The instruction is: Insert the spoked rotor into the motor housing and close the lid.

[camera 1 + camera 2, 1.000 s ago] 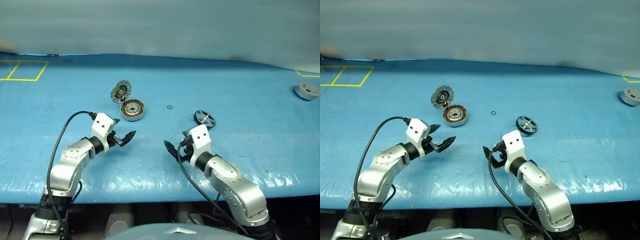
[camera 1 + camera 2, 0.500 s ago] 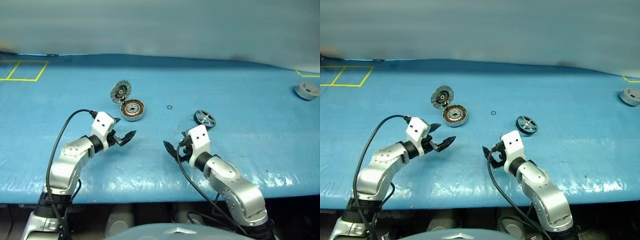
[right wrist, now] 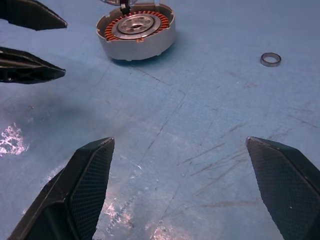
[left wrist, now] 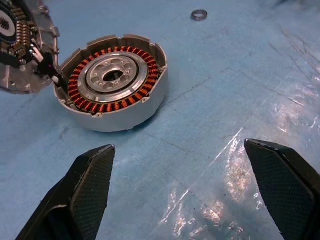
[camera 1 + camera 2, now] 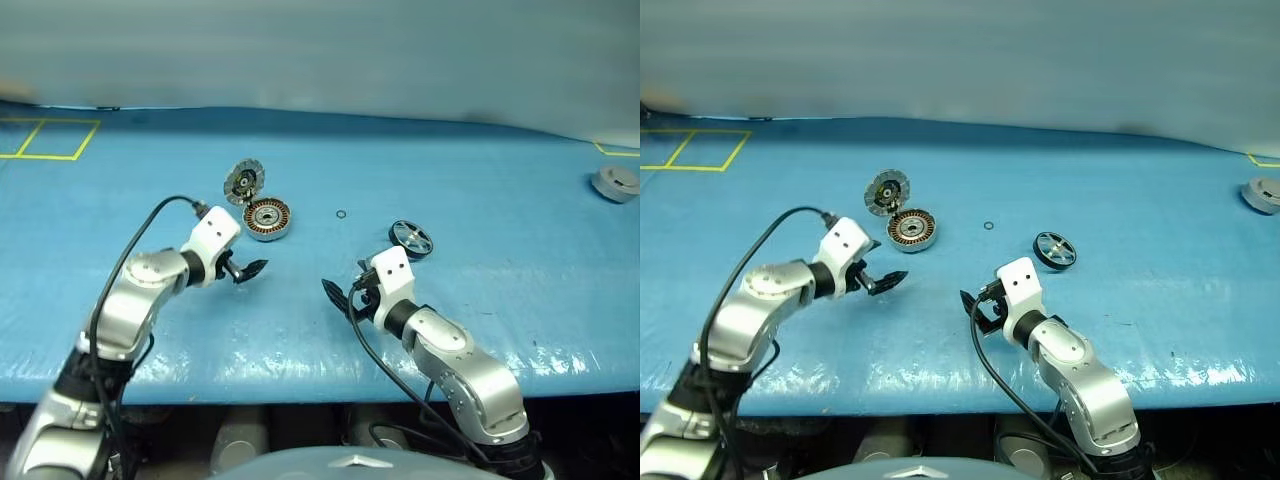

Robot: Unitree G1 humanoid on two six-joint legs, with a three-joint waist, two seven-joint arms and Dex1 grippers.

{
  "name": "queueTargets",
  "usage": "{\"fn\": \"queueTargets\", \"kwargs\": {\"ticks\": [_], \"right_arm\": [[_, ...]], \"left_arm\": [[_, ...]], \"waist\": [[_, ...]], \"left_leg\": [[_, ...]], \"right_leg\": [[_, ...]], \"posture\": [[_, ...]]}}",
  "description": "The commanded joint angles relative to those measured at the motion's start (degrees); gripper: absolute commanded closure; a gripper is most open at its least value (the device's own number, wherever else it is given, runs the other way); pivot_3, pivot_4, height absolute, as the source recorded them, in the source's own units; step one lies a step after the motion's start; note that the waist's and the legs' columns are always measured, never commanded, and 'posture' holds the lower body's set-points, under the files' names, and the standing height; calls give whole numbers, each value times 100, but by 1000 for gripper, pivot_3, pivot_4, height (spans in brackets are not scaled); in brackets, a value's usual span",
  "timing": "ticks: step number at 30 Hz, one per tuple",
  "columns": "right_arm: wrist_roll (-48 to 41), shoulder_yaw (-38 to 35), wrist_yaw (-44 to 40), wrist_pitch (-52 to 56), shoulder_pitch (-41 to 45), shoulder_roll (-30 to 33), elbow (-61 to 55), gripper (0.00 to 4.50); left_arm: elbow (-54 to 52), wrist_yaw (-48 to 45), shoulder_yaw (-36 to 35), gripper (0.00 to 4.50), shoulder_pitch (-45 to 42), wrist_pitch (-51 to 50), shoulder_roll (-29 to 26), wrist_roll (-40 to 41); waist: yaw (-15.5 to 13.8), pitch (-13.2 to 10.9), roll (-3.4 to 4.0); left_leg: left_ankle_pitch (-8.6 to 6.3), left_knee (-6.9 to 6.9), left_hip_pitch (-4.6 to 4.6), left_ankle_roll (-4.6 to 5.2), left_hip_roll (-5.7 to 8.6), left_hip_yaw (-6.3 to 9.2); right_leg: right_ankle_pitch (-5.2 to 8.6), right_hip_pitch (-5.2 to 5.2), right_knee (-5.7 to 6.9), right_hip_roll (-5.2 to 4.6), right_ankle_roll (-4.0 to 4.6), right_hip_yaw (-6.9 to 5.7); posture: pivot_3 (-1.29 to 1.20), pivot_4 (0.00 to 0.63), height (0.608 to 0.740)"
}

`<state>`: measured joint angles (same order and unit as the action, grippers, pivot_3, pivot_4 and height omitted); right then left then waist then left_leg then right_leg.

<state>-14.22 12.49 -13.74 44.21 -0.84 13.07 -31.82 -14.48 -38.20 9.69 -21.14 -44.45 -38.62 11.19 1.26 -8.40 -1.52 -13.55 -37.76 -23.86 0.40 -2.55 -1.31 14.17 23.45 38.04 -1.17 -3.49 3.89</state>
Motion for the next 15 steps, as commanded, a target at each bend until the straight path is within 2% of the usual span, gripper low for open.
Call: {"fn": "queueTargets", "kwargs": {"ticks": [1,4,6,10,15], "right_arm": [[7,39,-115,-187,189,-12,51,44],[30,75,-206,-236,328,15,172,44],[25,66,-241,-242,395,15,217,44],[45,80,-304,-276,498,28,300,44],[33,66,-324,-305,445,51,287,44]], "left_arm": [[13,-561,673,0,-1280,-873,-328,-176],[530,-1234,1645,0,-2389,-642,-555,-726],[903,-1615,2048,0,-2936,-511,-528,-902],[2222,-2285,2840,0,-3859,-480,-213,-1342],[3814,-2855,3559,0,-4419,-124,244,-1984]], "waist": [[-15,-2,-1],[4,-3,1],[21,-5,6],[42,-9,10],[64,-12,15]], "left_leg": [[0,-3,-3,0,1,2],[-3,-6,-6,5,7,-2],[-4,-1,-8,6,8,-3],[-3,9,-15,6,3,3],[-4,13,-28,7,2,7]], "right_leg": [[1,1,0,0,-4,-1],[-1,-1,-6,-1,-9,5],[-3,3,-8,0,-6,7],[-16,19,0,9,-4,3],[-8,30,1,12,-4,1]], "posture": [[0,150,740],[0,150,740],[0,150,740],[0,150,740],[0,150,740]]}}
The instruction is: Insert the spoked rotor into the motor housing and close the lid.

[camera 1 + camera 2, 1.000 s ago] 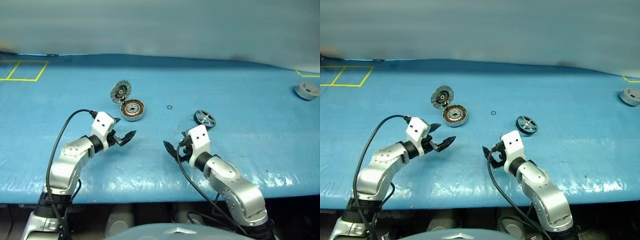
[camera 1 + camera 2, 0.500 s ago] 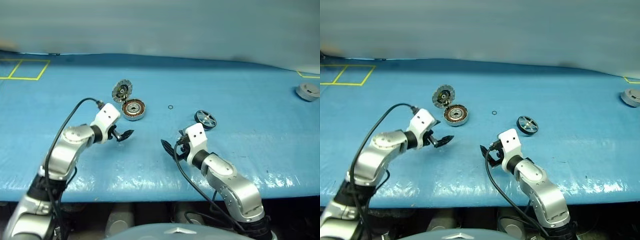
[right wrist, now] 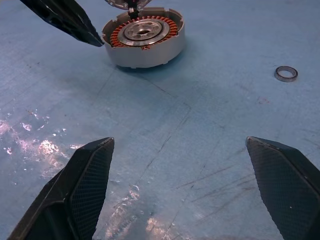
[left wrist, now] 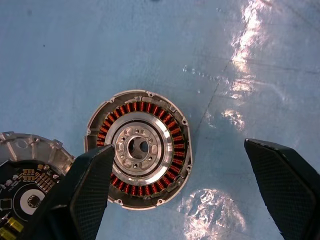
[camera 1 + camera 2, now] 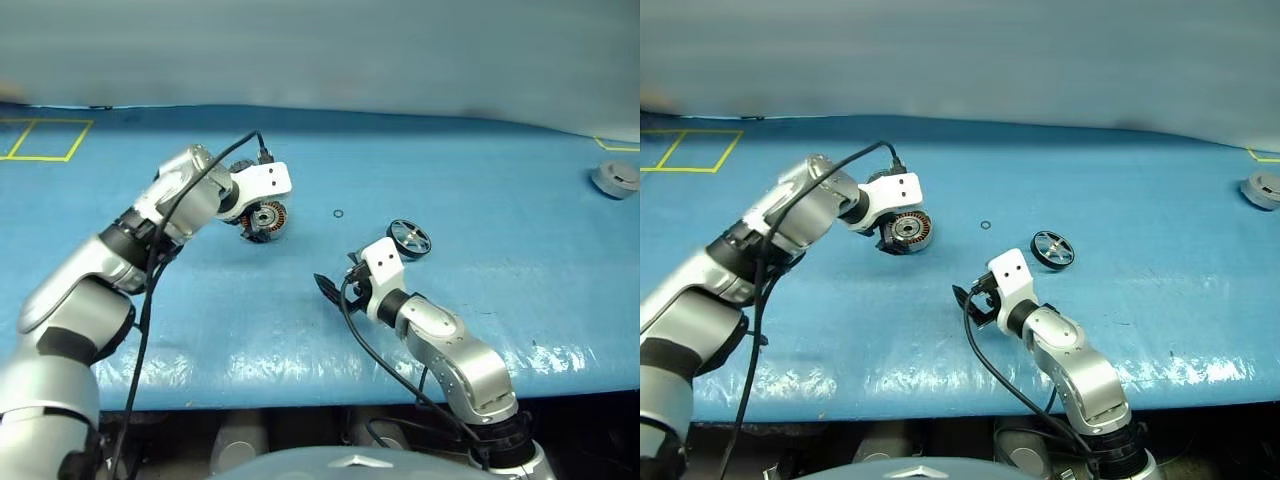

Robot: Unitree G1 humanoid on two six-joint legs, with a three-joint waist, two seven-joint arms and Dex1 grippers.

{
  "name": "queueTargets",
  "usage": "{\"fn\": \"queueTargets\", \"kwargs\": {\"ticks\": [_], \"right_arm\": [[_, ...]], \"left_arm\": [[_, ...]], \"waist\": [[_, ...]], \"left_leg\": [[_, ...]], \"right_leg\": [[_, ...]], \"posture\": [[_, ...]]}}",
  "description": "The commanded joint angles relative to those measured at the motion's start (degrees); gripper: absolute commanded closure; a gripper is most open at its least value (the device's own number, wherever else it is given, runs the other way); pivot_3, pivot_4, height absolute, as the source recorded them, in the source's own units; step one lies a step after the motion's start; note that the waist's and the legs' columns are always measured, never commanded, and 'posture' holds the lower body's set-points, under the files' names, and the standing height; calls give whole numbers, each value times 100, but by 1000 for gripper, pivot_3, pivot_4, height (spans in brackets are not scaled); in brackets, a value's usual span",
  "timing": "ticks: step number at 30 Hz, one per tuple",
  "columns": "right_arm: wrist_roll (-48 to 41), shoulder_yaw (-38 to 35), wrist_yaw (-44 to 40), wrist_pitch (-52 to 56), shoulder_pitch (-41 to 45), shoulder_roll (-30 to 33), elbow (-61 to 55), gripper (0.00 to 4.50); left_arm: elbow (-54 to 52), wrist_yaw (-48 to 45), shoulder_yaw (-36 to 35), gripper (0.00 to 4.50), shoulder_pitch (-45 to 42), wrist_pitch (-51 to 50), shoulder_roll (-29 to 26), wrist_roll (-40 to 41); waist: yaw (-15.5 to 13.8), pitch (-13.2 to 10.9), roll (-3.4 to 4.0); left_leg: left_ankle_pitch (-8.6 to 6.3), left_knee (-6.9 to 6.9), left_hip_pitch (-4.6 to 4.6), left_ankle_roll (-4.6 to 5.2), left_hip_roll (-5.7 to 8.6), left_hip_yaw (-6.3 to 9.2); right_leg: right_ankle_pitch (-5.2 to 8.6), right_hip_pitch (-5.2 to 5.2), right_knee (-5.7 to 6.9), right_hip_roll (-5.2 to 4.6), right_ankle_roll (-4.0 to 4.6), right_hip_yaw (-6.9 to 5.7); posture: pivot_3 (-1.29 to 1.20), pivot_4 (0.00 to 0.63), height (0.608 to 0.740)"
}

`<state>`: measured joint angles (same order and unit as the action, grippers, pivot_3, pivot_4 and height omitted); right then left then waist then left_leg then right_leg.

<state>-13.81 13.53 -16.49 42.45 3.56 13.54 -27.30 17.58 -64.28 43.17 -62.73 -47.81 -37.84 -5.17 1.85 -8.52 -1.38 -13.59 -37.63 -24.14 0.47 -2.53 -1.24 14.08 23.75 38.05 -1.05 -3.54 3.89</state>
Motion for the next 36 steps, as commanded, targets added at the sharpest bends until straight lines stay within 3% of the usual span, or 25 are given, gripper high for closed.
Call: {"fn": "queueTargets", "kwargs": {"ticks": [1,5,11,36], "right_arm": [[-6,-33,-51,-137,-22,8,-172,44],[1,12,-51,-127,-70,6,-207,44],[-18,2,-36,-100,-172,7,-285,44],[-13,-20,73,-102,-313,-94,-309,44]], "left_arm": [[858,-272,235,0,-321,282,283,-423],[1765,-208,176,0,-540,536,775,-703],[2470,-320,145,0,-845,892,1161,-1079],[2544,-848,-6,0,-808,1164,1488,-1634]], "waist": [[1,0,0],[-34,0,0],[-42,-1,-1],[-31,-1,-1]], "left_leg": [[0,-1,-6,0,0,1],[-1,-27,-56,3,-1,11],[-3,-37,-55,5,4,9],[-3,-46,-56,5,3,10]], "right_leg": [[0,4,-1,0,-1,-1],[-2,32,1,-3,-5,-13],[-7,28,1,-7,-15,-11],[-9,28,12,-7,-16,-9]], "posture": [[0,150,740],[0,150,740],[0,150,740],[0,150,740]]}}
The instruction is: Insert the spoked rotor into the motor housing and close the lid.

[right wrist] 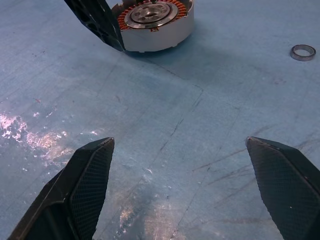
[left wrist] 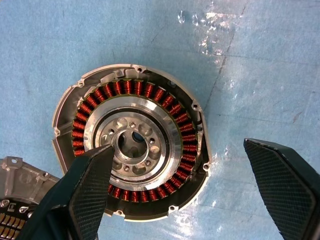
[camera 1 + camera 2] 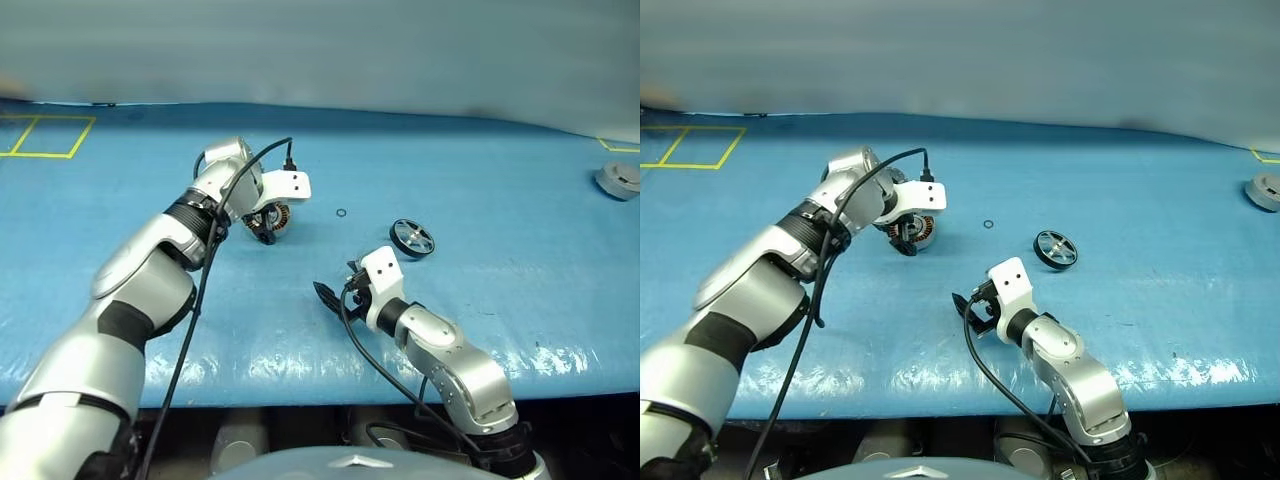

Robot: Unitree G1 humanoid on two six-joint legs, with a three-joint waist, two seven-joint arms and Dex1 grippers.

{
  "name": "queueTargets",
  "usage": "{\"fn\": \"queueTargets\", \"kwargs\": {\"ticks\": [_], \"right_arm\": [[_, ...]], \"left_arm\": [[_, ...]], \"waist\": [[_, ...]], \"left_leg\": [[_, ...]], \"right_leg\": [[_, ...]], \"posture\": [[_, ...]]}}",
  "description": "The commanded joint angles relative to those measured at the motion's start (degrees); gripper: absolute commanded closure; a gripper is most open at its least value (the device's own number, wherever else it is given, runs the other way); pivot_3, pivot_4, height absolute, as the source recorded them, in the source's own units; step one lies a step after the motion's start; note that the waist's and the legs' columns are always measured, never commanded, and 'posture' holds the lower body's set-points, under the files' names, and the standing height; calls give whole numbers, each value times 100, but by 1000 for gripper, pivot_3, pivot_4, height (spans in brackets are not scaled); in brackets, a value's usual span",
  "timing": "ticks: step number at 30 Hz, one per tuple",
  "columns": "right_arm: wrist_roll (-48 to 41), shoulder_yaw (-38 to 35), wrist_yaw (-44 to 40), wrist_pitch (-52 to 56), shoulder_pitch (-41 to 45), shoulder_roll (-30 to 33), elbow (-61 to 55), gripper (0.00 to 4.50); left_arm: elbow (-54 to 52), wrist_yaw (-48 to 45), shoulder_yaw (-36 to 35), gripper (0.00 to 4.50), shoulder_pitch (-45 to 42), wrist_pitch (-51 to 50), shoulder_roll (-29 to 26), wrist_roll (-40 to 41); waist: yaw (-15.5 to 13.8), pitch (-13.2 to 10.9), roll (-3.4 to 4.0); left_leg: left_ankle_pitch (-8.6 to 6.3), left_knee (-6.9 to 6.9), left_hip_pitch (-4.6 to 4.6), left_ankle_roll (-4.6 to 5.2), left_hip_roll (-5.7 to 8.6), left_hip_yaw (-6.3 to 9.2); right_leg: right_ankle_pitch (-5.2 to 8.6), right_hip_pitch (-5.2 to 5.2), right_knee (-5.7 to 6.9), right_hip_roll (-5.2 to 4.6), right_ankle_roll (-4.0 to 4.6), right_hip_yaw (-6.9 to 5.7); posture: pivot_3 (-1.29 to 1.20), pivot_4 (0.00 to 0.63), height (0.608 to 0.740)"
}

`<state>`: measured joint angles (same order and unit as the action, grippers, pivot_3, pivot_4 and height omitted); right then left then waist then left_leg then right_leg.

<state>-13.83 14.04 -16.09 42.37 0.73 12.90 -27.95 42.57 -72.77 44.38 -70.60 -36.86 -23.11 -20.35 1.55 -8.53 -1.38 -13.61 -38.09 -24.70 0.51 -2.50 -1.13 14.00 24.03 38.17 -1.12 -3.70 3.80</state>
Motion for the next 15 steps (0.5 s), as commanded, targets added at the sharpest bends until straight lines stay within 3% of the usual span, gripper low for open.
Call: {"fn": "queueTargets", "kwargs": {"ticks": [1,13,15], "right_arm": [[-12,-81,39,-92,-39,-32,-249,44],[-8,-88,121,-107,-76,-78,-242,44],[-5,-88,128,-111,-69,-87,-241,0]], "left_arm": [[72,3,-125,0,-9,75,21,-131],[333,1,-181,0,173,140,99,-264],[416,76,-245,624,191,137,141,-265]], "waist": [[1,0,0],[9,1,0],[9,1,0]], "left_leg": [[0,0,0,0,0,0],[0,-10,5,0,0,0],[0,-12,7,0,0,0]], "right_leg": [[0,0,0,0,0,0],[-1,-3,12,0,-1,1],[-1,-4,16,0,-1,1]], "posture": [[0,150,740],[0,150,740],[0,150,740]]}}
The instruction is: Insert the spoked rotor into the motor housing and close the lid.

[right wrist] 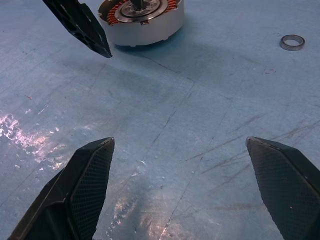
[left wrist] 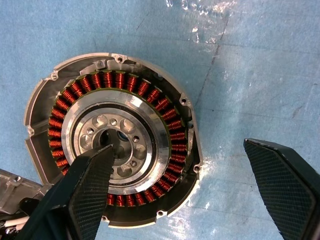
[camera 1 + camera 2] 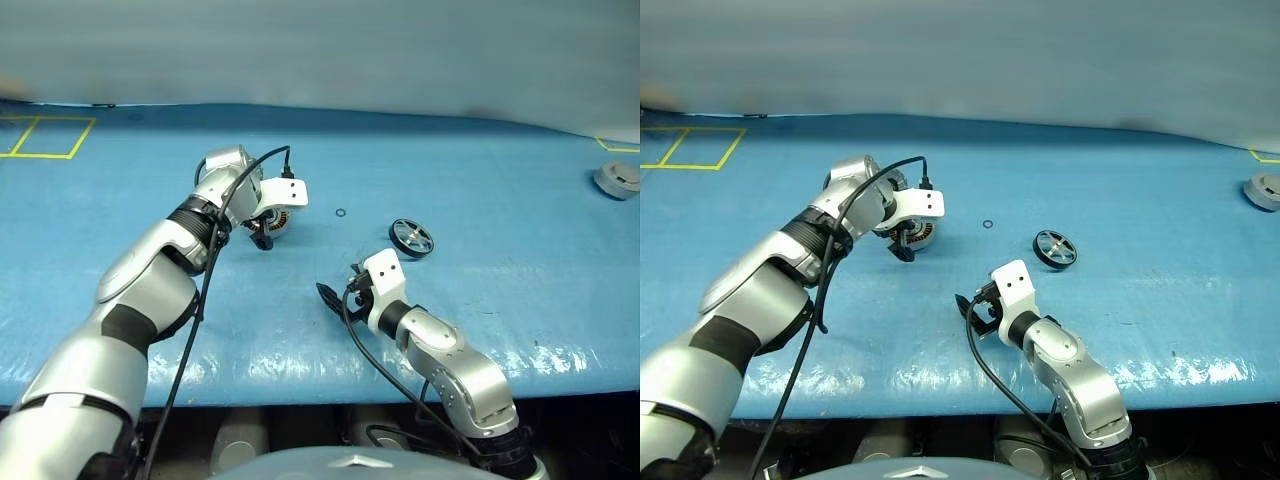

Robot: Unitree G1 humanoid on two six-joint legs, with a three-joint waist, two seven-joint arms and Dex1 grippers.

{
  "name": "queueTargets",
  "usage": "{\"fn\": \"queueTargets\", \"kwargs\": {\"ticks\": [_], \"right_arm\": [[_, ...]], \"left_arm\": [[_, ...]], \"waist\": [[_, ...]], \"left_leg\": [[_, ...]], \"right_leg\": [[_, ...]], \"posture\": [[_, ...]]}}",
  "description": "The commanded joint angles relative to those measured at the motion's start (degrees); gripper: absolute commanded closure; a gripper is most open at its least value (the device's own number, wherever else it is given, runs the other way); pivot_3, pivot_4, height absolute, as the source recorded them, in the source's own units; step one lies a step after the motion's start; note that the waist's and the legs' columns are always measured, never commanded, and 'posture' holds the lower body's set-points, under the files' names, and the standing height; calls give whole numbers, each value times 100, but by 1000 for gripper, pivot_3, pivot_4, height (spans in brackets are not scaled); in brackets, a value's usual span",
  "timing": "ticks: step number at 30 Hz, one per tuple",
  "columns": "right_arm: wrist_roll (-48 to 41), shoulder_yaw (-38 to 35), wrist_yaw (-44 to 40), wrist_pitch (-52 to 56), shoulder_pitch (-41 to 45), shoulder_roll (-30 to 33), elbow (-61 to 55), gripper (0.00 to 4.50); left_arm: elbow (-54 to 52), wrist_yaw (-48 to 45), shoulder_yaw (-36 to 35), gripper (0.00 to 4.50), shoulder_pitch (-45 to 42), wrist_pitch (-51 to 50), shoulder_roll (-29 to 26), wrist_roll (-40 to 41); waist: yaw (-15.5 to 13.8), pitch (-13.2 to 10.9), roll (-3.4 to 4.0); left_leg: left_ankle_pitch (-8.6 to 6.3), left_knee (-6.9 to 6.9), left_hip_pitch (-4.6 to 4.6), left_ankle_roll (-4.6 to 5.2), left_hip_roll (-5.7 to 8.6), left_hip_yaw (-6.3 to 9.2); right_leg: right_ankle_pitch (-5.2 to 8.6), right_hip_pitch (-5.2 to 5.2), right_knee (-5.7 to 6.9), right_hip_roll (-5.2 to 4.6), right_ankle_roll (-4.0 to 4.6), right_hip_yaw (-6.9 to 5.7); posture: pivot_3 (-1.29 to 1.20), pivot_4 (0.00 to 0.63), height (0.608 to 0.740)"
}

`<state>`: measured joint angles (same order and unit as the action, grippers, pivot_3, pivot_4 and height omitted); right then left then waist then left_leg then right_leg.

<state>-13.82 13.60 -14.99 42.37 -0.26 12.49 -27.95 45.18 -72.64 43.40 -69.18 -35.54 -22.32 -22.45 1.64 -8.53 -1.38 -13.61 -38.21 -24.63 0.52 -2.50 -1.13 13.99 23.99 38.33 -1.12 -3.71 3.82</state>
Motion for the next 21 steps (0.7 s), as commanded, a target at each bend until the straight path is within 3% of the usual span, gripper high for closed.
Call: {"fn": "queueTargets", "kwargs": {"ticks": [1,6,7,14,21], "right_arm": [[-3,-41,22,-111,32,-48,-242,0],[3,-62,35,-111,35,-49,-260,0],[6,-71,42,-114,33,-46,-264,0],[8,-115,74,-134,56,-51,-252,0],[8,-115,101,-137,62,-99,-229,0]], "left_arm": [[225,163,-211,883,45,2,101,-44],[481,384,-359,2569,24,112,216,-86],[488,387,-356,2710,40,134,229,-109],[-196,-105,-234,2709,351,126,48,-217],[-2771,-986,-65,2709,1358,-120,-875,-284]], "waist": [[-1,0,0],[12,3,4],[9,4,5],[38,4,5],[77,8,13]], "left_leg": [[0,-1,2,0,0,0],[0,-6,7,0,0,0],[0,-6,12,0,1,0],[0,-15,25,-1,2,0],[0,-6,30,-1,-1,-2]], "right_leg": [[0,-1,2,0,0,0],[0,-4,10,0,0,1],[0,-8,11,0,0,1],[0,-13,36,0,0,4],[4,-12,38,1,8,8]], "posture": [[0,150,740],[0,150,740],[0,150,740],[0,150,740],[0,150,740]]}}
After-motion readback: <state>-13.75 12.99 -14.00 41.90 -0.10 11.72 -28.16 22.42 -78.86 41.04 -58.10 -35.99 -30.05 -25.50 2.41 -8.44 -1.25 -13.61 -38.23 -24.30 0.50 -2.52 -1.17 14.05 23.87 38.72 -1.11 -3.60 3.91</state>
